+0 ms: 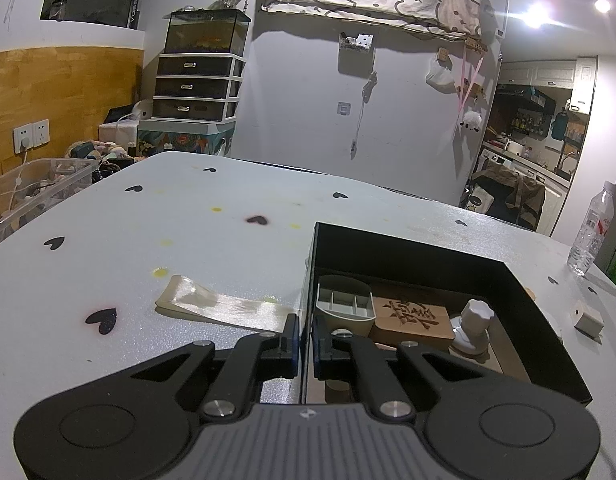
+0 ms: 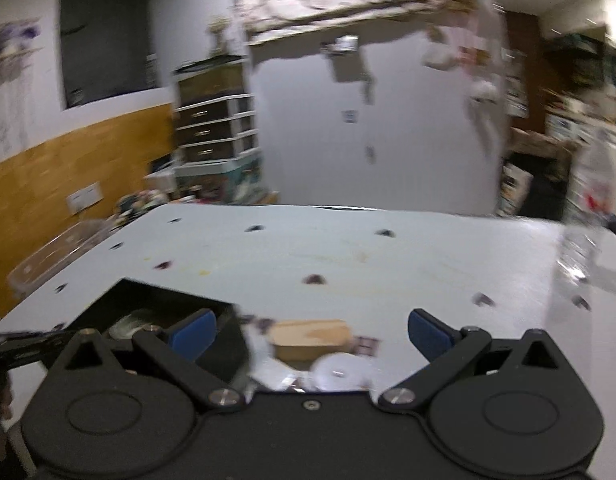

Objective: Organize rigid objects
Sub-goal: 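Move the right gripper to the white charger plug and grasp it, then carry the white charger plug into the black box and release it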

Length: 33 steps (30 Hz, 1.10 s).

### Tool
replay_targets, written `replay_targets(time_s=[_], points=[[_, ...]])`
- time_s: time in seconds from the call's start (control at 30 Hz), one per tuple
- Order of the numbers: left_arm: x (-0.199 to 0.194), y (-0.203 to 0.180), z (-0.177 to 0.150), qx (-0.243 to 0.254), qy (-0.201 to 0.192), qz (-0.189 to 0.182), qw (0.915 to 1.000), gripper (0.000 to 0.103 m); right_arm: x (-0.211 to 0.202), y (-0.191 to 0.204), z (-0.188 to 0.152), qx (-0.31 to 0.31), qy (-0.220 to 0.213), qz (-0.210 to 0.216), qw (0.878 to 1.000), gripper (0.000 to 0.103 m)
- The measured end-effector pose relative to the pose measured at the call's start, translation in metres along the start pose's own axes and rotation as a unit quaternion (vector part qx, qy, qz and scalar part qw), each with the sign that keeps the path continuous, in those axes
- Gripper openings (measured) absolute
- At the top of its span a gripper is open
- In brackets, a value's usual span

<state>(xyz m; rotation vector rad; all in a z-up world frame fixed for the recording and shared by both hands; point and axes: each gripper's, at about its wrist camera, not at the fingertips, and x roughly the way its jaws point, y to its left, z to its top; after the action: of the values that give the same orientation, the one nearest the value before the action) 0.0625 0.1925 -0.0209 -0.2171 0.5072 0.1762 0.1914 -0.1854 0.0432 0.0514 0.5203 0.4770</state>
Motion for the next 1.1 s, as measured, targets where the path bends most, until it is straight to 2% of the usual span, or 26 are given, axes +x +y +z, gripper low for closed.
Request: replay_targets(time_s=[0.23, 0.33, 0.53, 0.7, 0.93, 1.1], points=[[0.000, 0.000, 0.000, 0.000, 0.000, 0.000, 1.0000, 0.006, 0.012, -0.054, -0.017, 0.103, 0.020, -0.078, 0.991, 0.103], [0.000, 0.000, 0.000, 0.000, 0.000, 0.000, 1.0000, 0.006, 0.020, -0.074, -0.026, 0.148, 0.033, -0.095, 0.984, 0.103], [0.000, 0.000, 0.000, 0.000, 0.000, 0.000, 1.0000, 0.006, 0.048, -0.097, -0.039, 0.188, 0.070, -0.118, 0.973, 0.103], [0.000, 0.001, 0.000, 0.000, 0.000, 0.001, 1.0000, 0.006, 0.072, -0.100, -0.041, 0.202, 0.085, -0.120, 0.968, 0.103], [0.000, 0.000, 0.000, 0.000, 0.000, 0.001, 1.0000, 0.006, 0.100, -0.101, -0.036, 0.196, 0.095, -0.170, 0.961, 0.101], [0.000, 0.000, 0.000, 0.000, 0.000, 0.000, 1.0000, 0.006, 0.106, -0.100, -0.032, 0.173, 0.102, -0.196, 0.960, 0.087]])
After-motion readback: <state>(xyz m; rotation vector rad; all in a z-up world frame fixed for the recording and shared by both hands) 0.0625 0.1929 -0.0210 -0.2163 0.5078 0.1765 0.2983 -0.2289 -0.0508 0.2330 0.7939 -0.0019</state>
